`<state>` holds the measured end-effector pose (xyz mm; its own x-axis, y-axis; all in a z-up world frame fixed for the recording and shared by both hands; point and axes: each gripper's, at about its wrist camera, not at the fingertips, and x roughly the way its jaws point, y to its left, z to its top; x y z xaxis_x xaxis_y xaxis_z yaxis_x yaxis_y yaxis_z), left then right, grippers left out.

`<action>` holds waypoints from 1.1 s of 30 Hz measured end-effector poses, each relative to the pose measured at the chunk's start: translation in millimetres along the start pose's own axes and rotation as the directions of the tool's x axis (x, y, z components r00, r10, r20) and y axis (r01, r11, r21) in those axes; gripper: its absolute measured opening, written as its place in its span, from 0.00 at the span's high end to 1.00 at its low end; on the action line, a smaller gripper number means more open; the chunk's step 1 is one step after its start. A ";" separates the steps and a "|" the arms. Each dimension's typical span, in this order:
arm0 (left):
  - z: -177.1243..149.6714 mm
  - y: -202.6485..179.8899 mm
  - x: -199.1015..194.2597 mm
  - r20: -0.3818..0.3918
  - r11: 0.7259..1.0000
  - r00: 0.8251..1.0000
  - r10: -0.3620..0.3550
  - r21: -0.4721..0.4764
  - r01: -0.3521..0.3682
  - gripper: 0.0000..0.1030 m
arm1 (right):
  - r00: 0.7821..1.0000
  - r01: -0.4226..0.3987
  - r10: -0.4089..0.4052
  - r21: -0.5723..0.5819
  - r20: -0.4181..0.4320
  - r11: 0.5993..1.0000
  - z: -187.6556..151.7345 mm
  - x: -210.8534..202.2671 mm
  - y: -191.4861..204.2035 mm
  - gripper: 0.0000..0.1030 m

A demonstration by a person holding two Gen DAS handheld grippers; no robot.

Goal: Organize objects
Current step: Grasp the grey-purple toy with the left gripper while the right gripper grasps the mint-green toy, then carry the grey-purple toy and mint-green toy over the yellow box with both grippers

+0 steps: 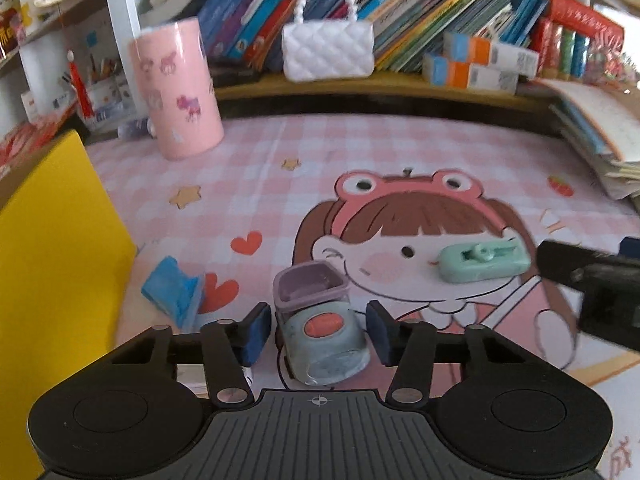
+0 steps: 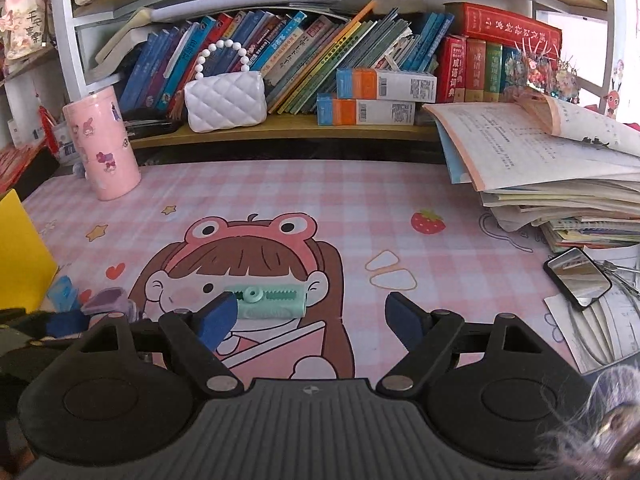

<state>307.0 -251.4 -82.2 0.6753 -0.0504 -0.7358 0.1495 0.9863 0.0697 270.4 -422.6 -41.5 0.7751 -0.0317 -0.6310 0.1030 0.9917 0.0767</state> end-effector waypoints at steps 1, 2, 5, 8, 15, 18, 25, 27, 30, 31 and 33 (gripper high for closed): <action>-0.9 0.6 1.4 0.010 1.000 1.000 -0.002 -0.004 0.002 0.54 | 1.000 -0.002 0.002 0.002 -0.003 1.000 0.9 2.0 -0.1 0.21; -0.6 0.6 2.8 0.016 1.000 1.000 -0.001 -0.006 0.001 0.55 | 1.000 -0.005 0.005 0.004 -0.007 1.000 1.4 3.9 -0.2 0.21; 0.8 1.3 3.0 0.012 1.000 1.000 -0.007 -0.006 0.007 0.60 | 1.000 -0.014 0.014 0.001 -0.014 1.000 2.0 9.3 2.5 0.21; 0.8 8.6 -11.7 0.039 0.999 0.999 -0.015 -0.032 0.016 0.60 | 0.999 -0.029 0.029 -0.007 -0.026 1.000 2.5 16.4 6.8 0.21; -8.5 28.7 -61.8 0.066 0.995 0.996 -0.051 -0.081 0.057 0.60 | 0.999 -0.040 0.038 -0.057 -0.038 0.998 -1.2 46.1 23.1 0.21; -16.5 33.4 -79.6 0.072 0.994 0.995 -0.069 -0.082 0.074 0.60 | 0.999 -0.033 0.030 -0.071 -0.045 0.997 -2.9 58.7 32.0 0.23; -31.8 47.2 -109.4 0.082 0.988 0.992 -0.092 -0.118 0.101 0.60 | 0.999 -0.025 0.022 -0.099 -0.026 0.995 -8.7 66.0 43.3 0.35; -34.9 49.9 -113.8 0.083 0.987 0.992 -0.093 -0.120 0.103 0.60 | 1.000 -0.027 0.025 -0.110 -0.018 0.994 -10.1 61.5 44.0 0.35; -40.5 55.9 -121.4 0.089 0.986 0.991 -0.099 -0.129 0.110 0.60 | 0.999 -0.035 0.034 -0.097 -0.012 0.995 -11.4 47.4 44.9 0.35; -42.7 57.9 -124.5 0.093 0.985 0.991 -0.102 -0.132 0.113 0.60 | 0.999 -0.040 0.040 -0.088 -0.009 0.995 -12.4 39.6 45.8 0.35; -47.0 61.6 -130.0 0.098 0.983 0.989 -0.113 -0.136 0.126 0.60 | 0.999 -0.053 0.053 -0.085 0.000 0.995 -14.7 24.4 48.2 0.35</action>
<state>194.4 -176.8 -14.0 0.7217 -0.1765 -0.6693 0.1332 0.9843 -0.1159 285.1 -373.8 -64.5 0.7792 0.0208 -0.6264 0.0085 0.9990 0.0437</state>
